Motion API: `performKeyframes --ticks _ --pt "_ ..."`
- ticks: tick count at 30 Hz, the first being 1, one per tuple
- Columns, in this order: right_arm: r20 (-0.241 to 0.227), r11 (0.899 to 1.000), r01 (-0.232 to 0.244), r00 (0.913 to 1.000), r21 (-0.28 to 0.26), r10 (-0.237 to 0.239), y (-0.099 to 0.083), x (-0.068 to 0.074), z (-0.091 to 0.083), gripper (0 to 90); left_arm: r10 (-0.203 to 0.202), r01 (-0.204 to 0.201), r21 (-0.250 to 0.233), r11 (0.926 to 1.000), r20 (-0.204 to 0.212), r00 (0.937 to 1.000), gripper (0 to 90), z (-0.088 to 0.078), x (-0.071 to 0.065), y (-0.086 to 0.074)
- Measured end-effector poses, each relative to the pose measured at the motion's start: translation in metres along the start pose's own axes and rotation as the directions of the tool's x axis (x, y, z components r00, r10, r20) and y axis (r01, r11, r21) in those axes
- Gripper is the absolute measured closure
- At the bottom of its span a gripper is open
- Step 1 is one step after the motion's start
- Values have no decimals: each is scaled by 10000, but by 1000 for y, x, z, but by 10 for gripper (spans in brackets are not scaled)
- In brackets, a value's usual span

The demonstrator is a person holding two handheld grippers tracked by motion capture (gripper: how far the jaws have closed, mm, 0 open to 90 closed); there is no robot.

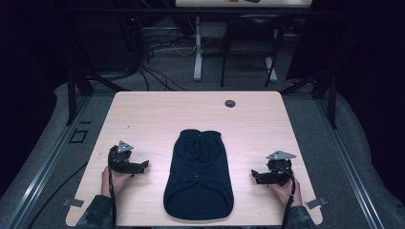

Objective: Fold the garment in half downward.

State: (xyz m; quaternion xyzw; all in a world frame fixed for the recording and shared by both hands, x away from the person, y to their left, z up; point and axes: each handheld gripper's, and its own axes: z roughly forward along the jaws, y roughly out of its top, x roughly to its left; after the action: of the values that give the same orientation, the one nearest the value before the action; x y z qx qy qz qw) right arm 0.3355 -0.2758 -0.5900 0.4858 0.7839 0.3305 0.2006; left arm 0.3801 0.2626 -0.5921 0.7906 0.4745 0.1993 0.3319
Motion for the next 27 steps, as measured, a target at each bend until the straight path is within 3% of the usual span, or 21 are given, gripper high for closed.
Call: performKeyframes --ticks 25,27 --pt "-253 9994 357 9990 47 -356 2 -1 0 15 -14 14 -20 10000 -26 10000 4 0 0 0" --pt "-424 9987 443 9982 269 -431 3 -1 -1 15 22 -22 35 10000 46 10000 11 -1 0 0"
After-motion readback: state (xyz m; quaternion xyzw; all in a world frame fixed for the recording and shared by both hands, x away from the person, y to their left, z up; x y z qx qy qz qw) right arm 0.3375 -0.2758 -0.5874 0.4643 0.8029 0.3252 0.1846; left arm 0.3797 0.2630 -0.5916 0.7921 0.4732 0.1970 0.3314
